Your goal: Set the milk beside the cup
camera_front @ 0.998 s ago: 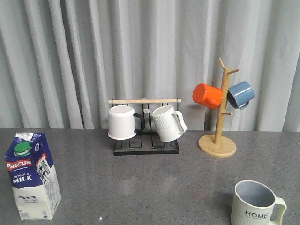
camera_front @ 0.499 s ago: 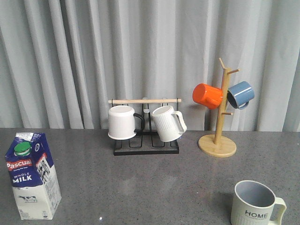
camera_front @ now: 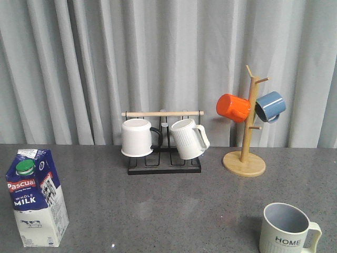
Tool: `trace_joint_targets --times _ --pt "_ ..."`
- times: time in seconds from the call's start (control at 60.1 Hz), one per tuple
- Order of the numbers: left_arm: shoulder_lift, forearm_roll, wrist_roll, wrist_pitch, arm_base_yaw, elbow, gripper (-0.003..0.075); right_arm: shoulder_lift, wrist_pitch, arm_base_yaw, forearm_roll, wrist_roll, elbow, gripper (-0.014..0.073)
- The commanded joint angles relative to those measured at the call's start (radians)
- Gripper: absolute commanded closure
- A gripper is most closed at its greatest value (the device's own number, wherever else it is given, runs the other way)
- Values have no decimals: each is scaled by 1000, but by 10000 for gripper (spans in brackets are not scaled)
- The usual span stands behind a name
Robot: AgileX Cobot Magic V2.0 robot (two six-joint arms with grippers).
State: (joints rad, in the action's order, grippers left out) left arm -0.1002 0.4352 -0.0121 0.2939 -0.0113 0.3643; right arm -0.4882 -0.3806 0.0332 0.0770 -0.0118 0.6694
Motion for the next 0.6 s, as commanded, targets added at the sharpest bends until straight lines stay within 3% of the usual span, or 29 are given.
trace_joint_targets --times 0.0,0.166,0.349,0.582 --pt "-98 -1 -32 0 -1 89 284 -84 97 3 -57 12 97 64" --pt "-192 1 -48 20 -1 142 284 -117 265 3 -83 26 119 114" --pt "-217 -1 -49 14 -1 142 284 -183 38 3 -220 50 121 128" --pt "-217 -1 -51 13 -1 142 284 -346 -106 3 -233 -13 115 128"
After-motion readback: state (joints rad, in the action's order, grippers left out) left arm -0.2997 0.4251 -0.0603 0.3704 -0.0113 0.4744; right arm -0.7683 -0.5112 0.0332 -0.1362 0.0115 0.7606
